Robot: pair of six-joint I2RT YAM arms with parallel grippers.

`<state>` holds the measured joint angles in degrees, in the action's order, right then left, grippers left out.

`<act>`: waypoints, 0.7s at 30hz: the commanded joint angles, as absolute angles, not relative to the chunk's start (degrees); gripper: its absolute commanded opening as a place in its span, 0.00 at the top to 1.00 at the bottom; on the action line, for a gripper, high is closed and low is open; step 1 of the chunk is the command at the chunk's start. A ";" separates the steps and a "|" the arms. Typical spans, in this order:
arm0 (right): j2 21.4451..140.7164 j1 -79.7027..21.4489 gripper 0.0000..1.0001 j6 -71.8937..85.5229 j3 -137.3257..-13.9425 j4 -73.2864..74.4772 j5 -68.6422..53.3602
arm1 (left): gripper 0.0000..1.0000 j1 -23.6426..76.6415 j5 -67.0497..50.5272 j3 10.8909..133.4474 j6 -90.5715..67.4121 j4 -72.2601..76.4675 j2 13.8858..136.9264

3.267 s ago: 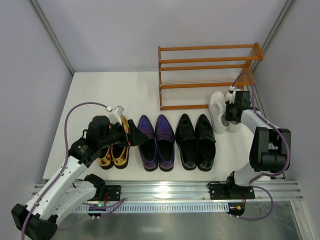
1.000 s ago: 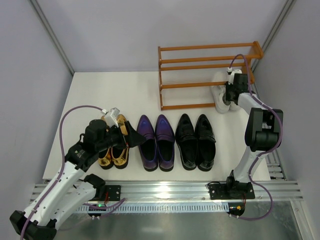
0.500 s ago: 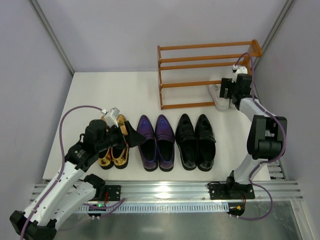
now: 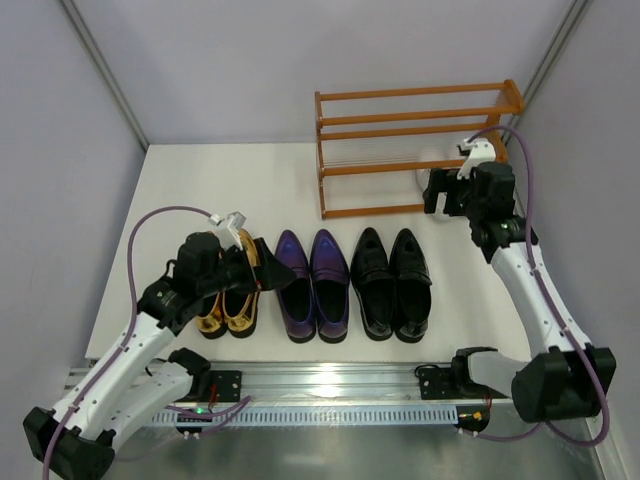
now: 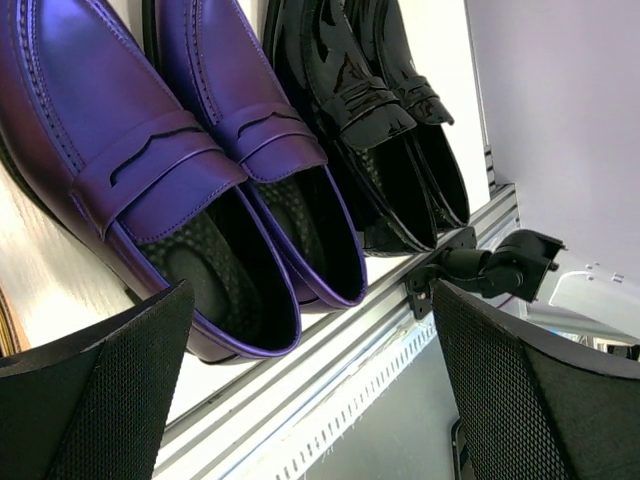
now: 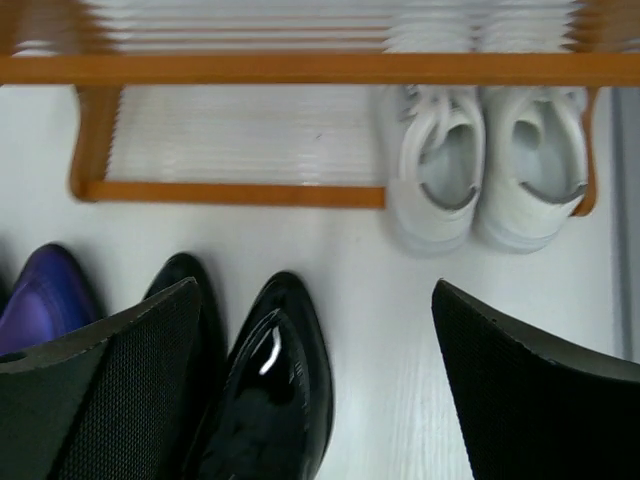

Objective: Place and organize the shoes onto the shoe shelf

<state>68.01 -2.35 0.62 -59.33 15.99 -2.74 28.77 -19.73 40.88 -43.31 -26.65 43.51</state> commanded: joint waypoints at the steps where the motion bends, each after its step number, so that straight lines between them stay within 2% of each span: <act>1: 60.48 -8.15 0.02 4.03 -62.03 29.68 -3.10 | 0.00 28.92 -21.44 45.08 -41.75 -24.17 44.73; 3: 56.80 -9.31 0.02 10.18 -62.66 34.34 -4.56 | 0.00 28.92 -21.18 46.05 -41.05 -24.35 45.35; 5: 51.52 -9.41 0.02 14.74 -59.96 34.72 -15.69 | 0.00 28.92 -21.09 46.32 -40.96 -23.39 46.14; 7: 47.05 -9.49 0.02 18.53 -51.30 27.01 -25.35 | 0.00 29.00 -21.27 46.41 -41.48 -22.24 46.67; 9: 46.32 -9.49 0.02 22.05 -48.09 26.09 -31.01 | 0.00 28.92 -21.71 46.93 -42.27 -21.01 47.63; 21: 36.91 -20.47 0.02 25.66 -43.51 42.27 -7.94 | 0.00 29.00 -19.34 42.63 -41.75 -19.78 44.65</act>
<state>38.15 -19.00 22.52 -44.82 38.13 -16.16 28.77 -20.29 43.72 -42.81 -22.76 45.69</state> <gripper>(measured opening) 0.976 0.996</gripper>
